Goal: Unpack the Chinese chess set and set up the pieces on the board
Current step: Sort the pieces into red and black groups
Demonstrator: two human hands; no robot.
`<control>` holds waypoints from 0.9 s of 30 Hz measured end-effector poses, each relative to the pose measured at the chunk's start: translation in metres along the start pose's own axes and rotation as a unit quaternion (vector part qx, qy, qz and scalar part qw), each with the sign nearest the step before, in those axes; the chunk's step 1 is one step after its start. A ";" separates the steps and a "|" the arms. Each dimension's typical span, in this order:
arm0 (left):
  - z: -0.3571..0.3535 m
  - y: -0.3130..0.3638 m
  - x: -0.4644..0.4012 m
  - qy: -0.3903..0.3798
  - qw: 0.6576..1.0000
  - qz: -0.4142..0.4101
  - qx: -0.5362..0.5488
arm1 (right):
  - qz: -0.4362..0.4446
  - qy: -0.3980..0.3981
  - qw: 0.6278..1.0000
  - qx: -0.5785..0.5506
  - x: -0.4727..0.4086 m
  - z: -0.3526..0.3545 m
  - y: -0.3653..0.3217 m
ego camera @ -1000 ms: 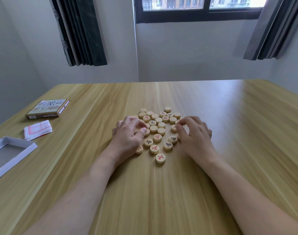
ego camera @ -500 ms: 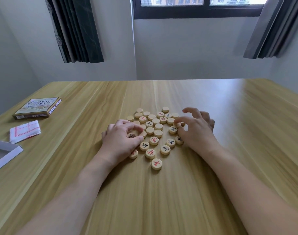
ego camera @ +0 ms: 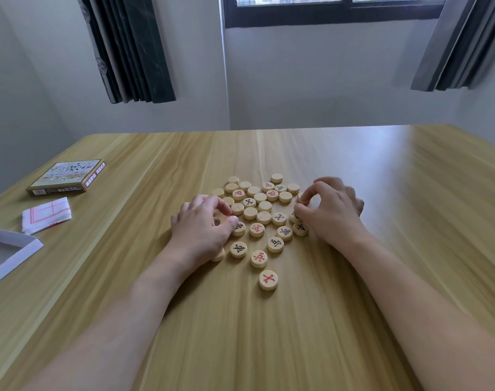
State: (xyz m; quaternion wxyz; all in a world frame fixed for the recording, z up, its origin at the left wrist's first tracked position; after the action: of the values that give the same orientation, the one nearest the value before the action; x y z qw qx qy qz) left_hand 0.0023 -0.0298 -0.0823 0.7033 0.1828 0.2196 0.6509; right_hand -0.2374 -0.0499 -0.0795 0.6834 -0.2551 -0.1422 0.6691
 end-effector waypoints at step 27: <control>0.006 -0.012 -0.046 0.033 0.997 0.010 0.067 | 0.054 0.000 0.998 -0.020 -0.018 -0.004 0.000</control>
State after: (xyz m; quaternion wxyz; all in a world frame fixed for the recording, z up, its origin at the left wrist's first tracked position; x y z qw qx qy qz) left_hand 0.0131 -0.0763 -0.0807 0.6755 0.2102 0.2835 0.6474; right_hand -0.2365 -0.0680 -0.0802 0.6406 -0.2763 -0.1415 0.7023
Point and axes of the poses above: each hand's wrist, its own x-axis away from the middle knuckle, its own z-axis out of the back of the hand, y = z × x, the point moved 3 cm from there along -x, towards the middle knuckle, and after that the axes turned 8 degrees about -y, right-handed, at the moved point
